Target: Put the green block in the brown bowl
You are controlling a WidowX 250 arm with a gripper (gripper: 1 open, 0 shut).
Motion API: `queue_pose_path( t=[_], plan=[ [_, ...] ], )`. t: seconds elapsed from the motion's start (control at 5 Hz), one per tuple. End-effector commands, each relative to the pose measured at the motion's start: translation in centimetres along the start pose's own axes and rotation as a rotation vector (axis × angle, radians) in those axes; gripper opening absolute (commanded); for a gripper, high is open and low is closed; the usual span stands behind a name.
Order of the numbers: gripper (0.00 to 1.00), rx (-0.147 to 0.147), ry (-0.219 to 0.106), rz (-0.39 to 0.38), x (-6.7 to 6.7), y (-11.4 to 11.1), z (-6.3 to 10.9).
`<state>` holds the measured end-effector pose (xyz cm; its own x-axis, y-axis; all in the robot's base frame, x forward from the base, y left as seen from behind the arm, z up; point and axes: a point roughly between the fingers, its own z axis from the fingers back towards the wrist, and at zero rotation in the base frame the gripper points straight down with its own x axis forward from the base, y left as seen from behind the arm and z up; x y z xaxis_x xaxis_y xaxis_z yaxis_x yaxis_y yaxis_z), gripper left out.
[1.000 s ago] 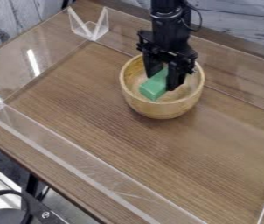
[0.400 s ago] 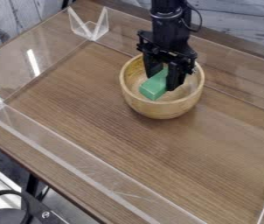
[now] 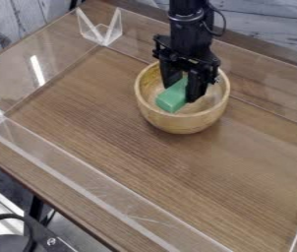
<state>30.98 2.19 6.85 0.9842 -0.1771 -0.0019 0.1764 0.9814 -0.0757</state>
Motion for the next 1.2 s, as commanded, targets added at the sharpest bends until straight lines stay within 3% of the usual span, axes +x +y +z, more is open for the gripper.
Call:
queue_pose_path(
  t=[0.0, 1.0],
  plan=[
    [0.00, 0.020, -0.061, 0.000, 1.18, 0.47, 1.81],
    [0.00, 0.017, -0.045, 0.003, 1.28, 0.69, 1.74]
  ],
)
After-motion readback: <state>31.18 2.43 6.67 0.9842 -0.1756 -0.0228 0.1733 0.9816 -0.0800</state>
